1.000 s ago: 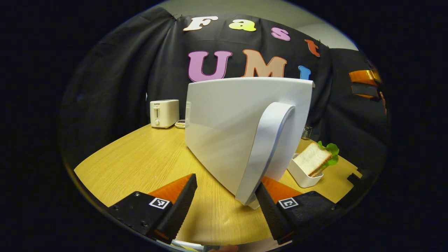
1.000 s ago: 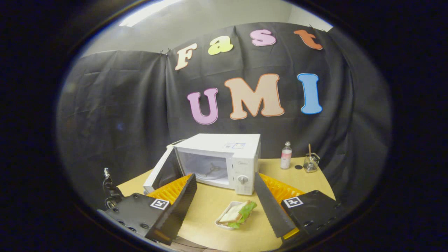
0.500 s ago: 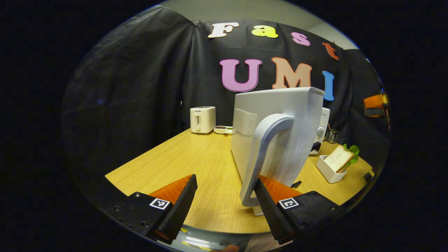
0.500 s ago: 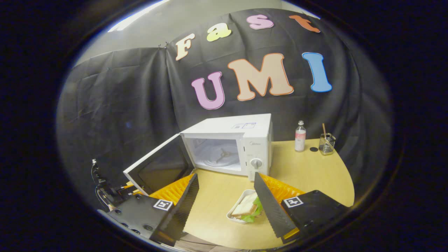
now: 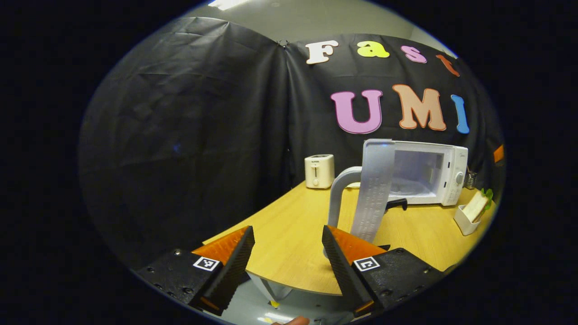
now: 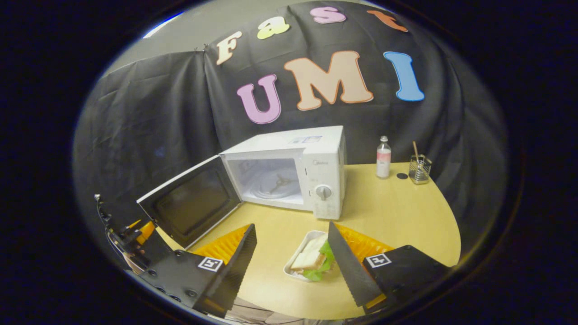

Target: Open the microwave oven with the left hand, put the food in, and close the microwave oven.

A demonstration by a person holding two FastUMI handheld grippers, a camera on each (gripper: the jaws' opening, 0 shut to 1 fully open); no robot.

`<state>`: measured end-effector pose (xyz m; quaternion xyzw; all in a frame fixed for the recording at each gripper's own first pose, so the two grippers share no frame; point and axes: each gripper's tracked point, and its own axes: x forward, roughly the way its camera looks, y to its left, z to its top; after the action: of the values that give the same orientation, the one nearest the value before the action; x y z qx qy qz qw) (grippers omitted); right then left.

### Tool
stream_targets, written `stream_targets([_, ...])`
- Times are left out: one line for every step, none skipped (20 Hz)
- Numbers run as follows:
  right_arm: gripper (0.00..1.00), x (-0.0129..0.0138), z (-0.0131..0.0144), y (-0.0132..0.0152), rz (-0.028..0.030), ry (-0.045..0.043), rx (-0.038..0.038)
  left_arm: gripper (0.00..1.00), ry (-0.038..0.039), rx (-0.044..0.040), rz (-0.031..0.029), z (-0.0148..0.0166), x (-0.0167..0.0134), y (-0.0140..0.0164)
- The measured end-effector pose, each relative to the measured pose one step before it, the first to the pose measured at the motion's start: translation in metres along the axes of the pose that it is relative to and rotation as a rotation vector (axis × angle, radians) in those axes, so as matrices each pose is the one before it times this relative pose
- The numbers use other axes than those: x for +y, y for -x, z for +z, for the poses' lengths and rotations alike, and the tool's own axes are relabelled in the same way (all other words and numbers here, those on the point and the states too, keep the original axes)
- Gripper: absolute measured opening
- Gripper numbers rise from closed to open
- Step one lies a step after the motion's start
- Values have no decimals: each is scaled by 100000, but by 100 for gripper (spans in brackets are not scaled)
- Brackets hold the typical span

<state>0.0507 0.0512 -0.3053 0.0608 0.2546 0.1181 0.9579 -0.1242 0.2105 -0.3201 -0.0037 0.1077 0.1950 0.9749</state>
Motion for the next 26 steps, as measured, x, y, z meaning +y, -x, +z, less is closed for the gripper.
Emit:
stream_targets([89, -319, -606, -397, 115, -1619, 2723, 92, 2092, -899, 951, 749, 14, 423])
stream_targets([89, -219, -800, -434, 906, -1419, 3629, 92, 2079, -1703, 1043, 835, 83, 411])
stream_targets([89, -385, -693, -602, 701, -1353, 4027, 92, 983, -2052, 1216, 911, -20, 254])
stream_targets([99, -469, -540, -339, 187, -1329, 3405, 92, -269, -2099, 980, 767, 3, 38])
stream_targets([99, -666, -625, -459, -123, -2041, 4249, 92, -1165, -2108, 374, 834, -262, 15])
stream_targets([99, -485, -530, -434, -55, -2190, 3262, 92, -1023, -1666, 210, 790, -231, -202])
stream_targets([99, -696, -547, -488, -494, -1983, 3566, 88, -734, -906, -251, 610, -266, -137])
stream_targets([99, -668, -335, -521, -780, -1256, 2381, 88, -155, -1024, 47, 444, -217, -131])
stream_targets([99, -649, -153, -460, -1019, -768, 1787, 92, 61, -1124, 274, 585, -228, -63])
stream_targets([99, -900, -275, -621, -1041, -1424, 2568, 92, 115, -996, 258, 510, -185, -17])
stream_targets([99, -666, -234, -511, -296, -2240, 2500, 92, -29, -740, 1116, 519, -127, 36])
stream_targets([99, -349, -423, -488, 619, -2590, 2507, 92, -436, -1279, 646, 442, 38, 187])
stream_targets([99, -171, -345, -529, 977, -2733, 2537, 88, -111, -1772, 965, 652, -52, 141])
stream_targets([99, -170, -387, -444, 689, -2984, 2516, 92, -71, -1109, 896, 466, 99, -28])
stream_targets([99, -53, -181, -471, 938, -2706, 1855, 92, -82, -787, 929, 395, 14, 102])
stream_targets([99, -18, -172, -387, 708, -2052, 1339, 92, -107, -722, 735, 250, -67, -182])
stream_targets([98, -48, -172, -508, 685, -1678, 1913, 92, -99, -651, 412, 209, -59, 5])
stream_targets([98, 21, -159, -400, 521, -1185, 1154, 92, 276, -789, 377, 284, -70, -63])
stream_targets([98, -1, 59, -367, 432, -1070, 287, 87, 235, -338, 285, 125, -5, -21])
stream_targets([88, 53, -91, -206, 303, -747, 505, 92, 198, -465, 354, -13, 56, -52])
stream_targets([88, 28, -26, -123, 419, -742, 534, 87, 292, -294, -234, 48, -27, -35])
stream_targets([98, 51, -98, -180, 230, -1121, 125, 92, 277, 231, -563, -156, -162, -102])
stream_targets([82, -125, -66, -177, -132, -1303, 601, 92, 172, 943, -126, -365, -12, -135])
stream_targets([88, -299, -268, -244, -849, -783, 797, 92, -52, 1202, 8, -354, 68, -262])
stream_targets([77, -395, -73, -328, -1345, -371, 349, 92, -6, 714, 225, -254, 48, -107])
stream_targets([77, -361, -130, -237, -1242, -502, 51, 87, 237, 806, -219, -148, -65, -194])
